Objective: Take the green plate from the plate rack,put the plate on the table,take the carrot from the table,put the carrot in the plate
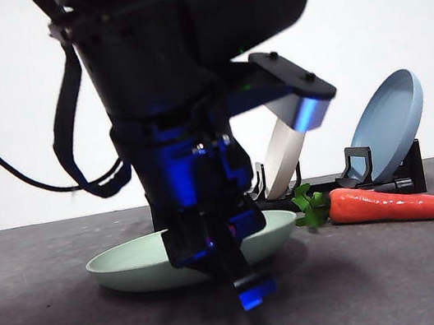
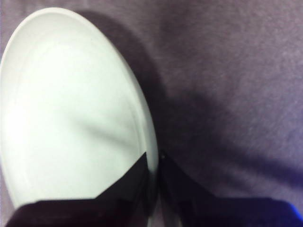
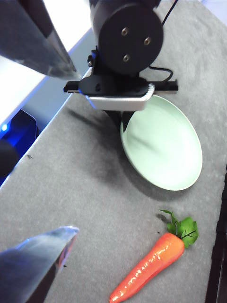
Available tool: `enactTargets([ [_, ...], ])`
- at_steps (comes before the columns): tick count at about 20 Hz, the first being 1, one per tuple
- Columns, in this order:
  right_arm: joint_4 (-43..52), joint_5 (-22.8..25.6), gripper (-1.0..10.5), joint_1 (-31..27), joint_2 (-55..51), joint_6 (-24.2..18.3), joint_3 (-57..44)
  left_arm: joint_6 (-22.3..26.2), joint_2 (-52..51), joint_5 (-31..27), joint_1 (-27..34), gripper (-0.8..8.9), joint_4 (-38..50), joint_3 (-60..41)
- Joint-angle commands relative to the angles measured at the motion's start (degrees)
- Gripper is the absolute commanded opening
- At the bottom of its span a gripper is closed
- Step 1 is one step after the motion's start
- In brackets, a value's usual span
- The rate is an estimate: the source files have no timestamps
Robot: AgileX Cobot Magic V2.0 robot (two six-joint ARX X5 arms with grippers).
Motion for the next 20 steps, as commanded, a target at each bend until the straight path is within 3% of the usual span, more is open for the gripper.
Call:
enactTargets([
  [1,0.61,-0.07,6.3,0.11,0.59,0.35,0.22,-2.78,0.66,4.24,-0.83,0.35,0.46,-0.44],
  [4,2.36,0.0,6.3,0.11,1.7,0.37,0.22,-4.35,0.46,4.48,-0.85,3.83,-0.26,-0.37],
  [5,3.08,0.02,6.3,0.11,2.43,0.35,0.22,-5.25,0.46,4.61,-0.98,4.42,-0.79,-0.35],
  [9,6.86,2.86,6.3,0.13,5.77,0.33,0.22,-5.84,-1.29,4.59,-1.4,4.44,-2.47,-0.17],
  [15,20.92,3.04,6.3,0.13,15.91,0.35,0.22,-11.02,-12.22,5.16,-3.17,4.44,-8.28,2.51],
  [20,34.8,4.74,6.3,1.57,28.79,-0.04,0.22,-21.62,-25.7,15.5,-3.91,4.43,-12.61,6.21],
])
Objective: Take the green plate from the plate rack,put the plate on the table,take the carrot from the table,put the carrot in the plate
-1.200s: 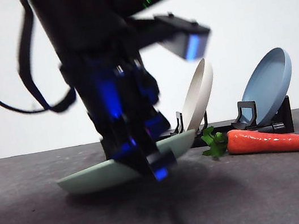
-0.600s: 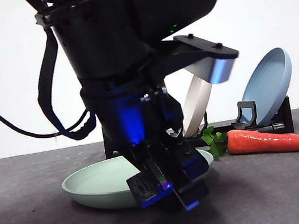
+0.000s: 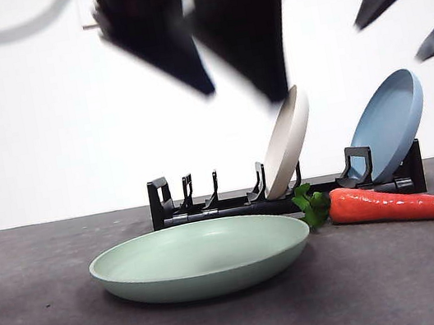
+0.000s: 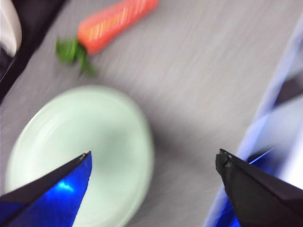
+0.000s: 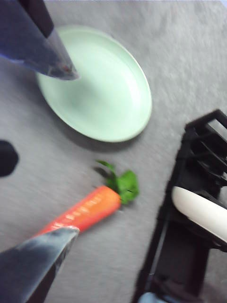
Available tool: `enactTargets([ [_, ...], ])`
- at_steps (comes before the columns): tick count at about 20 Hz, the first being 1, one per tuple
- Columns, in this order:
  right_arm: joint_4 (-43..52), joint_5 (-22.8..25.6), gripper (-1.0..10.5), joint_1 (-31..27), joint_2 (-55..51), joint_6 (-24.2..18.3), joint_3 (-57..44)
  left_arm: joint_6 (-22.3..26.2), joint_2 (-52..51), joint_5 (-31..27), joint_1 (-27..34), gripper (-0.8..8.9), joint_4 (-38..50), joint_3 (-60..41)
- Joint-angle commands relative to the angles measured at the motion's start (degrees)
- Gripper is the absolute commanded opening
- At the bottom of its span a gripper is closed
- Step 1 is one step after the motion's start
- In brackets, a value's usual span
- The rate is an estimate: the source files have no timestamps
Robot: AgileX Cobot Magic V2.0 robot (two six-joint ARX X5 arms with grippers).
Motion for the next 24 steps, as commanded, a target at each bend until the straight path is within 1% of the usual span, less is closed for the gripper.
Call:
enactTargets([
  [1,4.85,2.38,6.3,1.31,5.29,-1.38,0.22,-7.3,-5.92,2.51,-0.5,4.43,-0.04,0.26],
  [3,9.11,4.22,6.3,3.32,10.45,-4.07,0.22,-9.22,-11.96,2.82,-0.57,4.43,-0.11,0.26],
  [6,14.6,9.79,6.3,6.34,17.55,-8.79,0.22,-10.71,-19.98,2.82,-0.55,4.43,-1.25,0.26],
  [8,18.62,12.83,6.3,7.65,21.38,-10.38,0.22,-11.47,-24.02,2.75,-0.55,4.43,-2.51,0.26],
  [10,21.88,12.92,6.3,7.87,24.63,-10.38,0.22,-12.44,-26.93,2.75,-0.57,4.43,-4.13,0.26],
  [12,24.26,14.67,6.3,7.87,27.58,-10.43,0.22,-13.64,-28.83,2.73,-0.57,4.43,-5.86,0.26],
  [16,26.05,15.78,6.2,7.85,31.65,-12.94,0.22,-13.88,-30.27,2.58,-0.57,4.42,-7.67,0.26],
  [19,27.1,15.76,5.2,7.85,33.53,-12.87,0.22,-13.88,-30.25,2.56,-0.57,4.42,-7.67,0.26],
  [22,27.39,15.78,5.2,7.85,35.54,-12.85,0.22,-13.88,-30.27,2.51,-0.55,4.42,-7.67,0.26],
  [23,27.39,15.78,4.8,7.85,36.0,-12.61,0.22,-13.9,-30.29,2.51,-0.55,4.42,-7.65,0.26],
  [24,27.36,15.76,4.0,7.85,36.13,-12.09,0.22,-13.9,-30.29,2.51,-0.55,4.42,-7.65,0.26],
])
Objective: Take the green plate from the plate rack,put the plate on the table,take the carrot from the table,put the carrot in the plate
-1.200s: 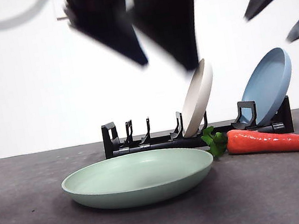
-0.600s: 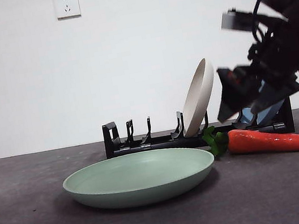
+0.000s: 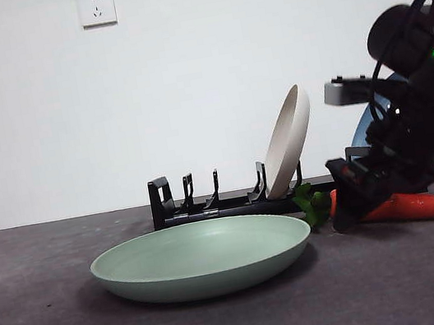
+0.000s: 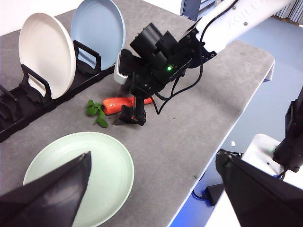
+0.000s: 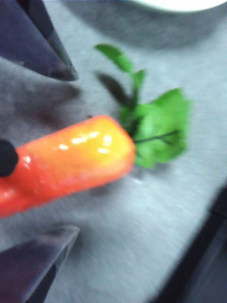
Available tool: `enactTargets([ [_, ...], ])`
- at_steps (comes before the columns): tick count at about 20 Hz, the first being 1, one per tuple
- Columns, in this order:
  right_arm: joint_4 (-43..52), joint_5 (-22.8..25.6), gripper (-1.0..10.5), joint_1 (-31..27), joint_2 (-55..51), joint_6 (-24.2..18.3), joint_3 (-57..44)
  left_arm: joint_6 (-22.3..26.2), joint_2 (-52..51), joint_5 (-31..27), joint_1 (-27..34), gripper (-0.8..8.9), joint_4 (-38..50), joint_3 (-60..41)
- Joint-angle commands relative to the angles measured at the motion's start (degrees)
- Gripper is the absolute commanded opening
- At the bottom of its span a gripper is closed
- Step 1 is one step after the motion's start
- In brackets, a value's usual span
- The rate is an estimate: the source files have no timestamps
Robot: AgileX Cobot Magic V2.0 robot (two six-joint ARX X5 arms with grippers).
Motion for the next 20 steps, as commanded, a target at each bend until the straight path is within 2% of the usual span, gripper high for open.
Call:
enactTargets([
  [1,0.61,0.0,3.0,0.15,0.55,0.66,0.11,-0.44,-0.07,-0.15,-0.11,4.42,0.2,0.07],
  [4,0.68,-0.28,0.0,0.15,0.52,3.17,0.11,-0.42,-0.07,-0.81,-0.11,4.42,0.26,0.07],
  [5,0.66,-0.28,-0.1,0.15,0.28,4.42,0.11,-0.42,-0.07,-1.7,-0.11,4.42,0.24,0.07],
  [8,-0.9,-0.26,-0.1,0.92,-4.68,8.09,0.11,-0.33,-0.07,-1.79,-0.11,4.41,-0.24,0.07],
  [10,-1.03,-0.28,-0.1,2.86,-11.17,11.47,0.11,-0.35,-0.07,-3.96,-0.11,4.41,-1.51,0.07],
  [13,0.24,-0.02,-0.1,9.99,-17.86,14.99,0.11,-0.35,-0.07,-6.14,-0.11,4.41,-2.97,0.07],
  [17,4.76,4.48,-0.1,20.74,-14.03,18.32,0.11,-0.35,-0.04,-6.08,-0.11,4.41,-3.13,0.07],
  [20,10.43,4.9,-0.1,25.75,-7.43,19.39,0.11,-0.35,-0.02,-6.05,-0.11,4.41,-4.26,0.07],
])
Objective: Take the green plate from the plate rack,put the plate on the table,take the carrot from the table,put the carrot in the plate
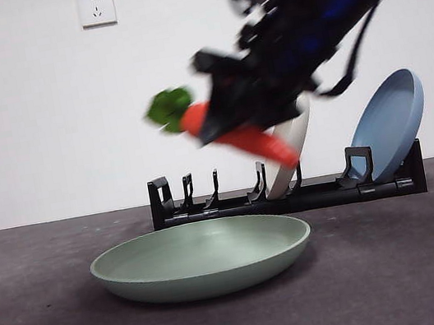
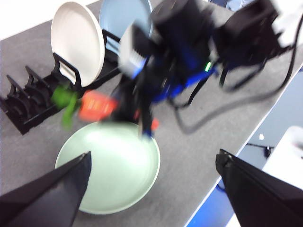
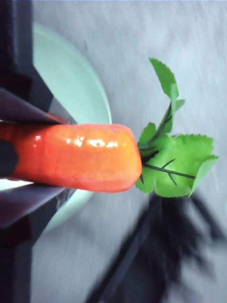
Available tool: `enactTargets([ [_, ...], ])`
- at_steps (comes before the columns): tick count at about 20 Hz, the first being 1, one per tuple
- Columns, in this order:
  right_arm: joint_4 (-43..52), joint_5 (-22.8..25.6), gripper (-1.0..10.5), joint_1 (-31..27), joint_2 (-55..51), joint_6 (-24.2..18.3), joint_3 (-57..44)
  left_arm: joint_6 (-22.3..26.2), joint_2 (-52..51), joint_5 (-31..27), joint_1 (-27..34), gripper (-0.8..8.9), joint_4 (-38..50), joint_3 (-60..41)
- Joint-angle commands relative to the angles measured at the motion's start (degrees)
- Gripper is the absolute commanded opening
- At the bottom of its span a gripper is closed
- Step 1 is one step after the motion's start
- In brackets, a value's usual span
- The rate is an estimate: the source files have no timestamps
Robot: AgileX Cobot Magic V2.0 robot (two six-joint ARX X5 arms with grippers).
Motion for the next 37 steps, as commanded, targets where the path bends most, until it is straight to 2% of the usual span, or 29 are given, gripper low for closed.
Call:
enactTargets([
  [1,3.54,0.98,-0.1,2.43,5.62,2.16,-0.39,-0.33,-0.04,-0.22,-0.11,4.41,-0.79,0.07],
  [5,7.45,2.99,-0.1,3.72,13.79,3.08,-0.39,-0.33,-0.04,-0.26,-0.11,4.41,-2.19,0.07],
  [9,7.52,2.89,0.0,3.72,16.02,2.95,-0.39,-0.37,0.04,-0.26,-0.11,4.41,-2.62,0.07],
  [11,7.45,2.73,1.9,3.72,16.02,3.02,-0.39,-0.39,0.07,-0.24,-0.11,4.41,-2.64,0.07],
  [12,7.28,2.84,3.6,3.72,16.02,3.43,-0.39,-0.39,0.07,-0.22,-0.11,4.41,-2.67,0.07],
  [13,7.1,2.95,4.7,3.72,16.02,3.91,-0.39,-0.42,0.07,-0.22,-0.11,4.41,-2.73,0.07],
  [14,6.88,2.93,5.1,3.72,16.02,4.28,-0.39,-0.44,0.07,-0.22,-0.11,4.41,-2.93,0.07],
  [19,6.47,2.93,5.1,3.72,15.23,4.61,-0.11,-1.29,0.07,-0.22,-0.11,4.41,-3.89,0.07],
  [22,4.85,2.97,5.1,3.72,9.81,5.05,-0.11,-1.29,0.07,-0.24,-0.11,4.41,-4.63,0.07],
  [25,-3.91,3.37,5.0,3.72,-0.81,6.1,-0.09,-1.22,0.07,-0.24,-0.11,4.41,-5.4,0.07],
  [27,-13.99,3.15,5.0,3.72,-9.6,6.62,-0.11,-1.2,0.07,-0.22,-0.11,4.41,-6.23,0.07],
  [31,-36.48,2.69,5.0,3.72,-27.15,10.49,-0.09,-1.2,0.07,-0.11,-0.11,4.4,-8.74,0.07],
  [34,-51.28,2.67,4.9,3.72,-37.03,11.34,-0.09,-1.2,0.07,0.0,-0.11,4.38,-11.06,0.07],
  [36,-59.3,2.67,3.7,3.72,-41.29,11.32,-0.09,-1.27,0.07,0.09,-0.11,4.25,-12.39,0.07],
  [37,-62.64,2.67,3.0,3.72,-42.86,11.32,-0.09,-1.44,0.07,0.39,-0.11,3.28,-12.96,0.07],
])
